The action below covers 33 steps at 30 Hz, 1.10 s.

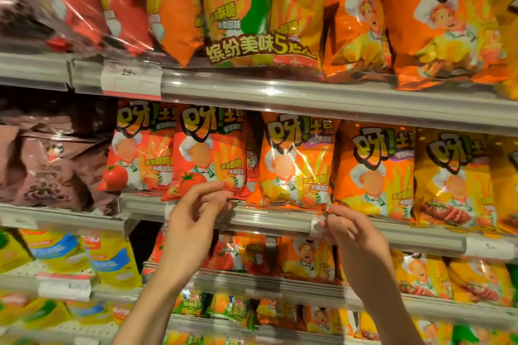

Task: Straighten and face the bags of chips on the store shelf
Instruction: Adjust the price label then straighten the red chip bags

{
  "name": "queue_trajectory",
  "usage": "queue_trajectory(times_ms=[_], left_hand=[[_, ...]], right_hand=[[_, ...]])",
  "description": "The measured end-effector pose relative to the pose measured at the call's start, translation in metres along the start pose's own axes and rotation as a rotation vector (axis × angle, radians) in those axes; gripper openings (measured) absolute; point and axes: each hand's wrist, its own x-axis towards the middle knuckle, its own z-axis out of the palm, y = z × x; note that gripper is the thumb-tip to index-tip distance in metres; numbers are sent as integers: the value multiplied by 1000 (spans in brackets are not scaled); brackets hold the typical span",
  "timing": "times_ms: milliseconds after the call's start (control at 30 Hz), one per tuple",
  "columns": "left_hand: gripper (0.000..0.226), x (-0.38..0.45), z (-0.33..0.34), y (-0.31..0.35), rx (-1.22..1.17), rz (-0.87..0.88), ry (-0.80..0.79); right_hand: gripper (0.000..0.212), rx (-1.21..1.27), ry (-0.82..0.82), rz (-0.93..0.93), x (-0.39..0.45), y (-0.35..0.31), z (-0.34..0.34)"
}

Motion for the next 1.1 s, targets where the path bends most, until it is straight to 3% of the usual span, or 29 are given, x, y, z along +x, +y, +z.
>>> queue_trajectory(times_ms=[233, 367, 467, 667, 833, 1100], left_hand=[[15, 29, -44, 9, 31, 97, -37], [14, 55, -66, 6, 132, 182, 77], [29, 73, -73, 0, 319, 245, 96], [55, 91, -79, -7, 484, 274, -25], [59, 97, -77, -7, 569, 304, -31], [60, 102, -78, -2, 629, 309, -41]], right_hand=[[14, 11, 98, -100, 0, -31, 68], [21, -37, 0, -144, 12, -48, 122], [38, -150, -76, -173, 25, -47, 148], [47, -321, 8, -129, 36, -36, 145], [47, -375, 22, -144, 42, -45, 151], [72, -316, 8, -82, 77, -64, 192]])
